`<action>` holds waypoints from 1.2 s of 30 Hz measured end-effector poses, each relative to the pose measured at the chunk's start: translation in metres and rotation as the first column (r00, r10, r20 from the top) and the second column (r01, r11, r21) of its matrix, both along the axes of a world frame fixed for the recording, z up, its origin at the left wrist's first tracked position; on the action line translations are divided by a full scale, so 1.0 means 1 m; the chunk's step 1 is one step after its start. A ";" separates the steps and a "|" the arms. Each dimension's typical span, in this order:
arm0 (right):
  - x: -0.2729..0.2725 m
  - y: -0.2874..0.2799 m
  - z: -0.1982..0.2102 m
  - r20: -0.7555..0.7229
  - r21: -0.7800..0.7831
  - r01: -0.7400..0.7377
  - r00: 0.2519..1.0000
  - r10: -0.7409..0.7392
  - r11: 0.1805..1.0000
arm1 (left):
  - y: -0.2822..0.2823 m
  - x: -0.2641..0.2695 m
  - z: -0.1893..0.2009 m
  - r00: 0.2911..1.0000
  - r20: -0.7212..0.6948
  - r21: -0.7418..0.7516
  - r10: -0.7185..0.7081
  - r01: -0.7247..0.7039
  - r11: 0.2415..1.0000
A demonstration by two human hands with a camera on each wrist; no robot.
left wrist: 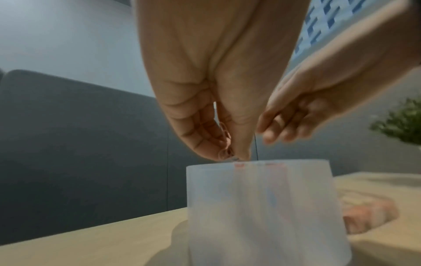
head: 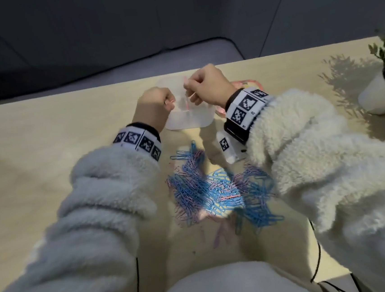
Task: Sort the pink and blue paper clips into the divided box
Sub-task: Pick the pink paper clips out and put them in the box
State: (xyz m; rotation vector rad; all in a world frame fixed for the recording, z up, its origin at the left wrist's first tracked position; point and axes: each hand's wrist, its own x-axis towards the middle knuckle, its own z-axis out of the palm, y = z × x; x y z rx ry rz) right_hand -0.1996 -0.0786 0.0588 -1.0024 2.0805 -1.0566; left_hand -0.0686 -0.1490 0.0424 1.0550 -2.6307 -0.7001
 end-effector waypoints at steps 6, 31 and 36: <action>-0.027 0.079 -0.014 0.151 -0.019 0.112 0.983 -0.108 0.994 | -0.019 -0.032 -0.020 0.929 0.356 -0.027 -0.099 0.116 0.993; 0.002 0.254 -0.090 -0.265 0.392 0.140 0.964 -0.034 0.909 | 0.161 -0.020 -0.079 0.814 0.387 0.092 -0.432 0.432 0.897; -0.013 0.270 -0.079 -0.338 0.408 0.314 0.924 -0.177 0.858 | 0.157 -0.020 -0.077 0.850 0.331 0.047 -0.409 0.418 0.907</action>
